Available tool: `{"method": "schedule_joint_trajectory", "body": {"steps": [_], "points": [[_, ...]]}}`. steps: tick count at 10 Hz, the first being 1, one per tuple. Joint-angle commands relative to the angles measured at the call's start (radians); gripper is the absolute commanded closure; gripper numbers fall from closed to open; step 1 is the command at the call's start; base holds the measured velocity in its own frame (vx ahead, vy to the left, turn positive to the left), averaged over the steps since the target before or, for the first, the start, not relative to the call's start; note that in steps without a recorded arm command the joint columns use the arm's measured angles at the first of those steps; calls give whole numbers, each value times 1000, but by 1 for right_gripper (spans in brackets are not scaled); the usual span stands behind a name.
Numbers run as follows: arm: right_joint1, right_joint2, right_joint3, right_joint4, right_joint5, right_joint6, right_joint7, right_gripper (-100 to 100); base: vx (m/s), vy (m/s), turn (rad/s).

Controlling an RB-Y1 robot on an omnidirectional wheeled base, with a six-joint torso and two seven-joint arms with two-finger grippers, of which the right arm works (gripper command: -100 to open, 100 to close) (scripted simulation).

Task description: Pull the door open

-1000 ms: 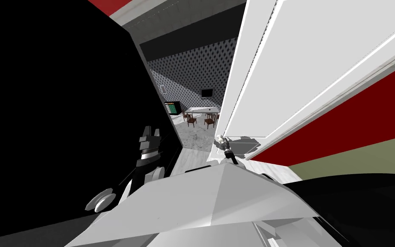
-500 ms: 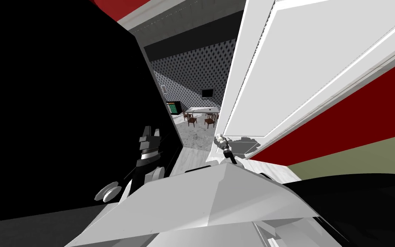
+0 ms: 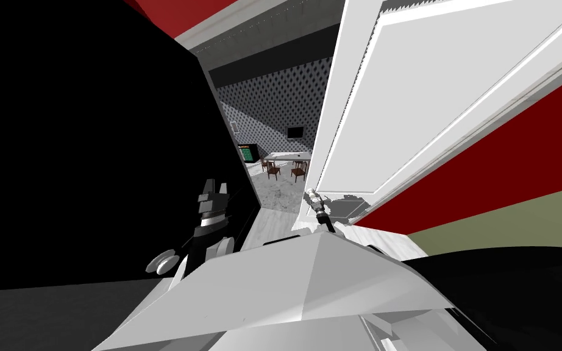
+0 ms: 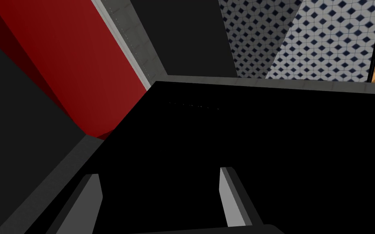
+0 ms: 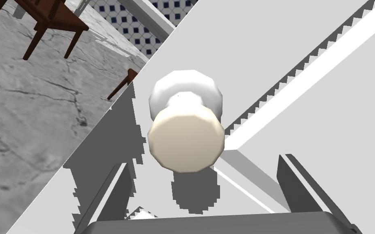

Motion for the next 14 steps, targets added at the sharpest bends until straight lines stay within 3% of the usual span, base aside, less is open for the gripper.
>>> {"method": "schedule_joint_trajectory", "body": {"steps": [1,4,6,9,14], "points": [[0,5,14,-11,-27,6,-50,-100,-72,-17,27],[-2,9,24,-16,-45,9,-109,-100,-51,-10,12],[-5,16,44,-25,-81,14,-176,-100,-59,-3,23],[-6,20,54,-29,-99,17,-231,-100,-50,-15,11],[-12,33,90,-46,-165,27,-378,-100,-60,-12,17]]}}
